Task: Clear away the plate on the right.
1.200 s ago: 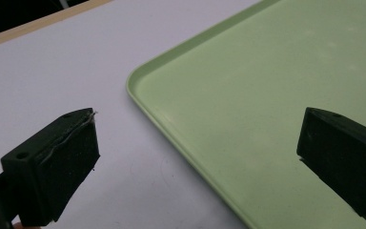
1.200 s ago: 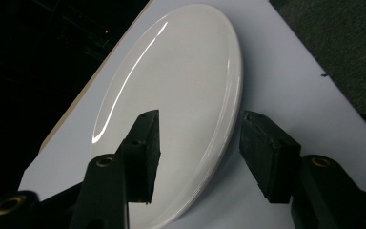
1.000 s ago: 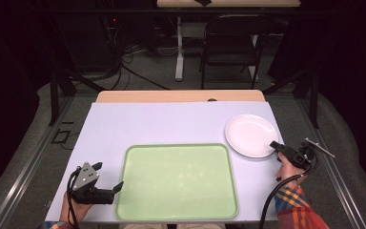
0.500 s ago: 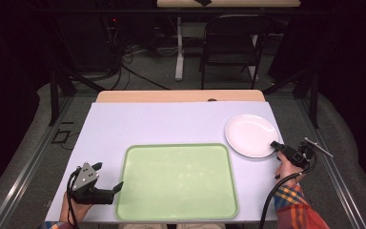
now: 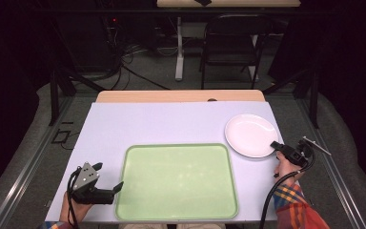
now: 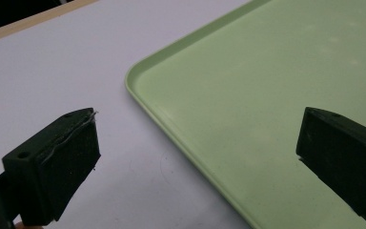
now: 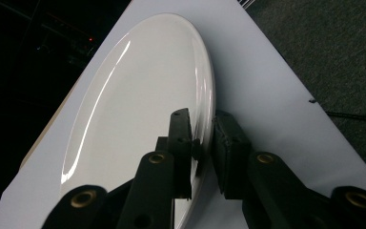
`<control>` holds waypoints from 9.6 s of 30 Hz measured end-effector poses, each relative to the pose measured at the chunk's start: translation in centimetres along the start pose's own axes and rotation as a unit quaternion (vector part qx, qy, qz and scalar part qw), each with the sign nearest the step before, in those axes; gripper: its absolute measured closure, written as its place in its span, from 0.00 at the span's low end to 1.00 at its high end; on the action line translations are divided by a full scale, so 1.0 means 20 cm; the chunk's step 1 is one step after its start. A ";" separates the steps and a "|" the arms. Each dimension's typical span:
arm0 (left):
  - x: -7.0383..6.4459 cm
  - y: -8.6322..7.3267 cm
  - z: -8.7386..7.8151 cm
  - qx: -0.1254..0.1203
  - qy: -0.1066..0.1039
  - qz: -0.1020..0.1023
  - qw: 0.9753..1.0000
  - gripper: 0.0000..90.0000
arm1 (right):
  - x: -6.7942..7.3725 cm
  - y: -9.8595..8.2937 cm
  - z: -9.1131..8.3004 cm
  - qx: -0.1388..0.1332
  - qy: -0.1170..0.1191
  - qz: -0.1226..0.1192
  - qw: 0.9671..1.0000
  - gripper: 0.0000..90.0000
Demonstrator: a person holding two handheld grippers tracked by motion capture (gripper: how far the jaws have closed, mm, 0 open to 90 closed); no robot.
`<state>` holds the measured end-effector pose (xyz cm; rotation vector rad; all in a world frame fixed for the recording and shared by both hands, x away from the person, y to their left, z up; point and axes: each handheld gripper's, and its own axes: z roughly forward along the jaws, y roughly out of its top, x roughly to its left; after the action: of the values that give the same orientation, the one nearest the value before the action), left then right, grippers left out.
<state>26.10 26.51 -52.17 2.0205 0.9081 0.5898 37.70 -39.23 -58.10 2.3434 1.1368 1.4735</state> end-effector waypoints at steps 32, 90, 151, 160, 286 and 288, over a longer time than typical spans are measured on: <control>0.00 -0.01 -0.02 0.003 0.004 0.005 1.000 0.01 | 0.13 0.09 -0.15 -0.034 0.022 -0.033 0.999 0.96; 0.00 -0.01 -0.02 0.003 0.004 0.011 1.000 0.01 | 0.70 -0.08 -0.35 -0.091 -0.020 -0.433 0.897 0.95; -0.29 0.34 0.40 -0.100 -0.223 -0.208 0.947 0.70 | 0.87 -0.53 -0.14 0.151 0.295 -0.142 0.933 0.94; -0.25 0.31 0.38 -0.091 -0.226 -0.224 0.944 0.79 | 0.89 -0.58 -0.14 0.156 0.268 -0.197 0.930 0.88; -0.22 0.21 0.54 0.138 -0.093 -0.161 0.973 0.59 | 0.89 -0.92 0.02 0.281 0.093 -0.427 0.854 0.56; -0.21 0.21 0.54 0.138 -0.092 -0.162 0.973 0.59 | 0.90 -0.93 0.01 0.272 0.084 -0.443 0.850 0.56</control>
<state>32.21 16.26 -54.96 2.0636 1.2258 0.0968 32.47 -14.19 -54.51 1.4577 2.4797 1.0653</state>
